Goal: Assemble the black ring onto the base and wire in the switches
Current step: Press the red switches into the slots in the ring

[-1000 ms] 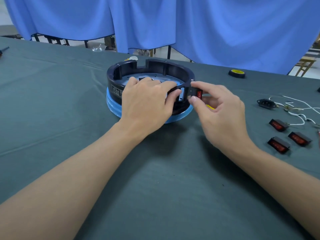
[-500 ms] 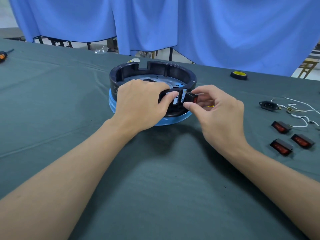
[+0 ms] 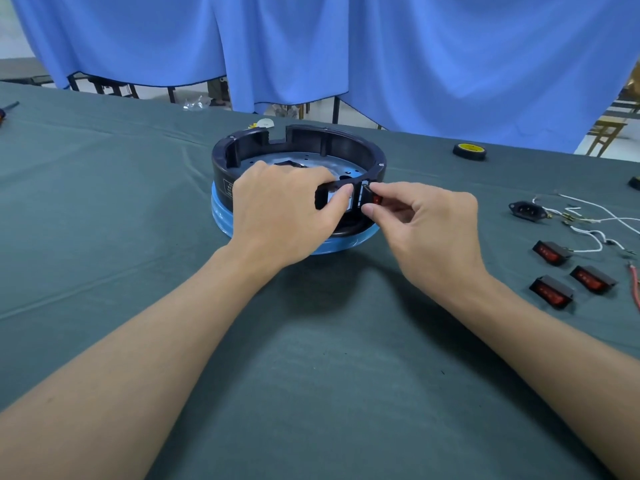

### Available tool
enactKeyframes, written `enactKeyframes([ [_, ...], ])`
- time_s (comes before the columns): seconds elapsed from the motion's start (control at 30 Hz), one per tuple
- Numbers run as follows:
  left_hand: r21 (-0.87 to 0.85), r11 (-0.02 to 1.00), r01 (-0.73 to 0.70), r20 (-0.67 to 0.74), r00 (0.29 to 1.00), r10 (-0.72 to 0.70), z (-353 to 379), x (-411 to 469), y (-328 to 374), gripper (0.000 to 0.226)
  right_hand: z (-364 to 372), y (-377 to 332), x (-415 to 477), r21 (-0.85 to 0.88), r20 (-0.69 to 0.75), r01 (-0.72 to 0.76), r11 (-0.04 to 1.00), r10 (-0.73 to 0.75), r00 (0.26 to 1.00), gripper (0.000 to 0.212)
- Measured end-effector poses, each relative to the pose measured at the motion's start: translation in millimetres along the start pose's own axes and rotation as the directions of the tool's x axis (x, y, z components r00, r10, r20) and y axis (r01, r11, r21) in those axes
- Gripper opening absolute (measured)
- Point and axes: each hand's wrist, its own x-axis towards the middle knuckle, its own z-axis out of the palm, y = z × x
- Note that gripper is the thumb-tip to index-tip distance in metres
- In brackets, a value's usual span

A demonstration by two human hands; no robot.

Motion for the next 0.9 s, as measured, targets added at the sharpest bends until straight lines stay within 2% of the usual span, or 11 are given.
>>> enactKeyframes([
  [0.27, -0.024, 0.999, 0.039, -0.025, 0.999, -0.04, 1.2, 0.9, 3.1, 0.043, 1.2, 3.0, -0.5, -0.011, -0.009, 0.073, 0.997, -0.073, 0.997, 0.011],
  [0.5, -0.039, 0.999, 0.037, -0.027, 0.999, -0.038, 1.2, 0.7, 3.4, 0.042, 6.8, 0.1, 1.8, -0.026, -0.023, 0.031, 0.999, -0.031, 0.999, 0.012],
  [0.67, -0.052, 0.997, 0.051, -0.022, 0.998, -0.052, 0.3, 1.4, 3.2, 0.042, 3.5, 0.5, 8.6, 0.061, 0.052, -0.122, 0.991, 0.119, 0.992, 0.015],
  [0.73, -0.049, 0.997, 0.058, -0.016, 0.998, -0.059, -0.5, 1.2, 2.6, 0.043, -0.7, 1.4, 13.8, 0.044, 0.095, -0.139, 0.989, 0.135, 0.986, 0.012],
  [0.9, -0.066, 0.996, 0.06, -0.008, 0.998, -0.061, -3.5, 2.0, 1.8, 0.041, -14.8, 7.5, 27.3, 0.179, 0.246, -0.211, 0.961, 0.165, 0.955, 0.013],
])
